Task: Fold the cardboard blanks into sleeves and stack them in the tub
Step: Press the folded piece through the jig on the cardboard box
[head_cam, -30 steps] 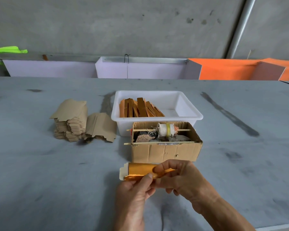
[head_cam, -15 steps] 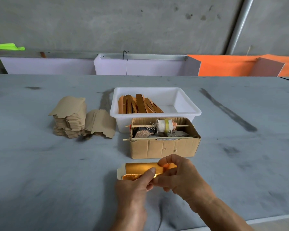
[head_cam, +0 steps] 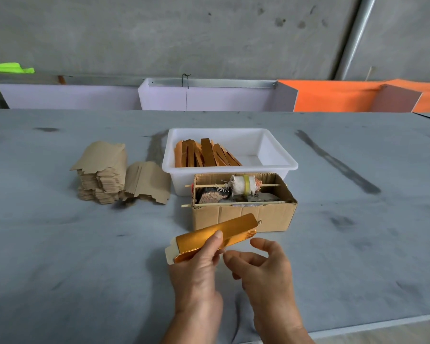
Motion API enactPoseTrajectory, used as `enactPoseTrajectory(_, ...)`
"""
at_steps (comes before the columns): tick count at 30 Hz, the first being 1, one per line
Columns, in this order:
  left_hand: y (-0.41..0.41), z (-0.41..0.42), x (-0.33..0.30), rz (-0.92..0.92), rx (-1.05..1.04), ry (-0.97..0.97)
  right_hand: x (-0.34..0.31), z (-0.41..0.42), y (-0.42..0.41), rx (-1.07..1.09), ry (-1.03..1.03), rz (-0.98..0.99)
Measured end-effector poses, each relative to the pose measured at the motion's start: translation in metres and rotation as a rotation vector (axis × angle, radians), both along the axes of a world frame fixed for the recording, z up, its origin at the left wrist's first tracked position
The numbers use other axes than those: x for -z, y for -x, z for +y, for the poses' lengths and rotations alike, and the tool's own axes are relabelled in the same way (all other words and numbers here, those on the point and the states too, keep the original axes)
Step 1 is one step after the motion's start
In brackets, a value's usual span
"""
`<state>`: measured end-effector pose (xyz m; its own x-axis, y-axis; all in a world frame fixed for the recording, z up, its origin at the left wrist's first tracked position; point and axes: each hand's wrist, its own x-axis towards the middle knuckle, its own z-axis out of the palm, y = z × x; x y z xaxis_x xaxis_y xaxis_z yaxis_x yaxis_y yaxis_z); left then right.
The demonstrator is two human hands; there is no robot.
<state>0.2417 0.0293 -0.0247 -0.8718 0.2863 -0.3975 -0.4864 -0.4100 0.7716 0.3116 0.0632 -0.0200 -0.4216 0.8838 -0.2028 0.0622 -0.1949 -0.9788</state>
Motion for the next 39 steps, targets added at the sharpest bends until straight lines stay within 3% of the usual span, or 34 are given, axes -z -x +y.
enactPoseTrajectory(6, 0.004, 0.002, 0.002, -0.111, 0.047, 0.003, 0.001, 0.002, -0.004, -0.028, 0.072, 0.16)
enactPoseTrajectory(14, 0.004, 0.004, 0.003, -0.157, 0.185, -0.018, 0.002, 0.01, -0.007, -0.158, -0.068, 0.327)
enactPoseTrajectory(33, -0.003, -0.001, 0.002, -0.169, 0.341, 0.031, 0.009, 0.017, -0.016, -0.099, -0.098, 0.405)
enactPoseTrajectory(39, -0.002, 0.0, 0.004, -0.176, 0.374, 0.032, 0.011, 0.014, -0.017, -0.089, -0.003, 0.373)
